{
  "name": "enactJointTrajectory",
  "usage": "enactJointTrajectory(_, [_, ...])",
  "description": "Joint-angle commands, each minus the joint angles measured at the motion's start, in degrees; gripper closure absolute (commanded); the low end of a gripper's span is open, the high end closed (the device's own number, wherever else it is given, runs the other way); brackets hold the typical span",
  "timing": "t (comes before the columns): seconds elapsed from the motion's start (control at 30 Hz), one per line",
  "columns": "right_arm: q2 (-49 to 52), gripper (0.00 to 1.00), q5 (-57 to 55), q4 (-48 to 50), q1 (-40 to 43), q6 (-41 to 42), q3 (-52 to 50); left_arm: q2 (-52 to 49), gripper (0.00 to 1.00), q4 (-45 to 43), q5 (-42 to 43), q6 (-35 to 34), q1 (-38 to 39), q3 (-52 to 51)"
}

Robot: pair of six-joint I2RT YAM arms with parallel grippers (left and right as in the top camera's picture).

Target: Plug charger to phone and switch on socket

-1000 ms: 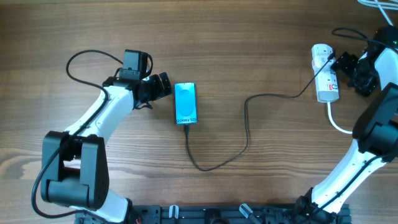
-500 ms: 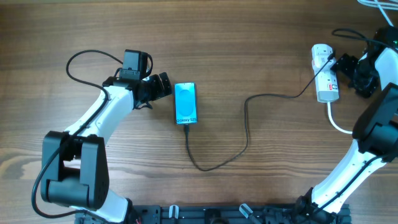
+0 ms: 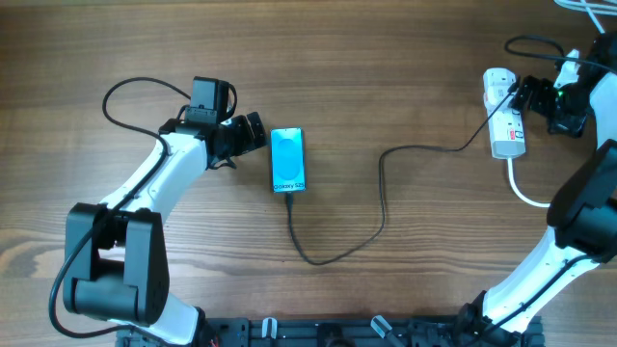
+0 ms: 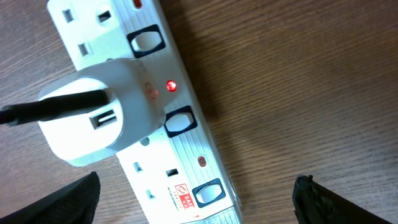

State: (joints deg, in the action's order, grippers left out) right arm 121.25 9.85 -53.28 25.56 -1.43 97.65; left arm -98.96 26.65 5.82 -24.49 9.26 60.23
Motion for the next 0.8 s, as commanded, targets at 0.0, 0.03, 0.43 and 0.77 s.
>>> enactJointTrajectory(0.0, [-1.09, 0.00, 0.17, 0.79, 0.07, -1.51, -0.59, 0.76, 0.00, -0.04, -0.37, 0.11, -0.11, 0.57])
enactJointTrajectory(0.03, [-1.09, 0.00, 0.09, 1.36, 0.07, -1.53, -0.59, 0.76, 0.00, -0.04, -0.37, 0.11, -0.11, 0.57])
enactJointTrajectory(0.43, [-1.09, 0.00, 0.09, 9.64, 0.07, -1.53, -0.59, 0.76, 0.00, -0.07, -0.37, 0.11, -0.11, 0.57])
enactJointTrajectory(0.77, [-1.09, 0.00, 0.09, 12.35, 0.07, -1.53, -0.59, 0.76, 0.00, -0.07, -0.37, 0.11, -0.11, 0.57])
